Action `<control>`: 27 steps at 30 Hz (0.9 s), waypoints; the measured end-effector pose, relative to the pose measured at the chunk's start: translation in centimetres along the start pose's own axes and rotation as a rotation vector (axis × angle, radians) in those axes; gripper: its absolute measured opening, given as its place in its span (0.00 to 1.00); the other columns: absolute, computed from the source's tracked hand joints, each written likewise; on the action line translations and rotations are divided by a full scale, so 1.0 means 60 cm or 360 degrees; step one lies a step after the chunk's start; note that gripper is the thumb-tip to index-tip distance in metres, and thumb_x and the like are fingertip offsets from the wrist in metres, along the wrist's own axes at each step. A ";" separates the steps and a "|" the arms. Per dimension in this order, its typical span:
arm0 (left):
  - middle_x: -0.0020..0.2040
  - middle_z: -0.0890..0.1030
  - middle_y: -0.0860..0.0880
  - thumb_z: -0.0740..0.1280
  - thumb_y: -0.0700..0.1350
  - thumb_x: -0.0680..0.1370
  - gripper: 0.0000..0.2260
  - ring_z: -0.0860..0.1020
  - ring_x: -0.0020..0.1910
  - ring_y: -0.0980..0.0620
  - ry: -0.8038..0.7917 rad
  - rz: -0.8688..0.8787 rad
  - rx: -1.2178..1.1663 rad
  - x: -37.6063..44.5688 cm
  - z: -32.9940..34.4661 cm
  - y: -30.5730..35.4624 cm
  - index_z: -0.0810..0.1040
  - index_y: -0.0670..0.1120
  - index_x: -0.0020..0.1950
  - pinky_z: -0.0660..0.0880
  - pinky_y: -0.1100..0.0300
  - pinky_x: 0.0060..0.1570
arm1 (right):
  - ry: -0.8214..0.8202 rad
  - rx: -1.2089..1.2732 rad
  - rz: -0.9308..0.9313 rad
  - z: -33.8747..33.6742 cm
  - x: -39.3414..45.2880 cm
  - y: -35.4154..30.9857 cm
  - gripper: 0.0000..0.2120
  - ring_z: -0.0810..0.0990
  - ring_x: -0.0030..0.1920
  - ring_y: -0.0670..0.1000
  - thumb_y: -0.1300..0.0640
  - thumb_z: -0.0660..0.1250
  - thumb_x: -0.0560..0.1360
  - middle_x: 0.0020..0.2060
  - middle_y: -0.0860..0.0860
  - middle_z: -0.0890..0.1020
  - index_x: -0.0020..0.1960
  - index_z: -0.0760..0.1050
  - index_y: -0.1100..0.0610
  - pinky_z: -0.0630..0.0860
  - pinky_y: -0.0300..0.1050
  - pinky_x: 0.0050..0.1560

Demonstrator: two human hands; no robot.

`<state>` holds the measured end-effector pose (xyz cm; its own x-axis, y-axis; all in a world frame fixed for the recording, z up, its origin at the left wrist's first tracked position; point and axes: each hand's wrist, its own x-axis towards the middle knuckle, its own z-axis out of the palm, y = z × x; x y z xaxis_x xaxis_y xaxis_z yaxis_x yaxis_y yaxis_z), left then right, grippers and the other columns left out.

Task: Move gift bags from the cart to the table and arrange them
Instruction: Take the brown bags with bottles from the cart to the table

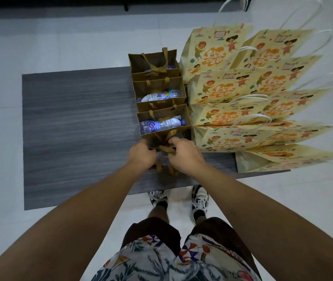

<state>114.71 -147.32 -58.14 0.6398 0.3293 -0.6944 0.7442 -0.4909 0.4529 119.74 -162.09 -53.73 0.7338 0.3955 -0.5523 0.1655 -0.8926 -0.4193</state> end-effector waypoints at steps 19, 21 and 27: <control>0.65 0.77 0.41 0.62 0.47 0.81 0.16 0.76 0.61 0.39 -0.0010 0.1359 0.1156 -0.266 0.243 0.355 0.75 0.43 0.67 0.75 0.51 0.53 | 0.0662 0.0440 0.0624 -0.109 -0.353 0.340 0.18 0.78 0.57 0.61 0.53 0.67 0.74 0.56 0.57 0.79 0.63 0.76 0.55 0.78 0.54 0.52; 0.64 0.76 0.42 0.62 0.47 0.82 0.17 0.76 0.61 0.39 -0.0076 0.1525 0.1243 -0.329 0.315 0.401 0.74 0.43 0.69 0.75 0.50 0.51 | 0.0766 0.0517 0.0766 -0.109 -0.438 0.409 0.18 0.78 0.59 0.62 0.53 0.66 0.75 0.57 0.57 0.79 0.64 0.75 0.55 0.78 0.54 0.53; 0.66 0.76 0.42 0.63 0.49 0.81 0.20 0.74 0.64 0.40 -0.0371 0.2036 0.1510 -0.547 0.592 0.508 0.71 0.45 0.71 0.75 0.46 0.60 | 0.1081 0.0785 0.1274 -0.055 -0.725 0.602 0.28 0.73 0.67 0.59 0.51 0.67 0.78 0.66 0.56 0.75 0.76 0.66 0.53 0.72 0.53 0.65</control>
<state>109.57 -201.75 -41.41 0.6101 -0.7494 -0.2573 -0.6674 -0.6610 0.3430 95.96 -212.27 -42.46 0.7400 -0.5750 -0.3489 -0.6709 -0.5947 -0.4429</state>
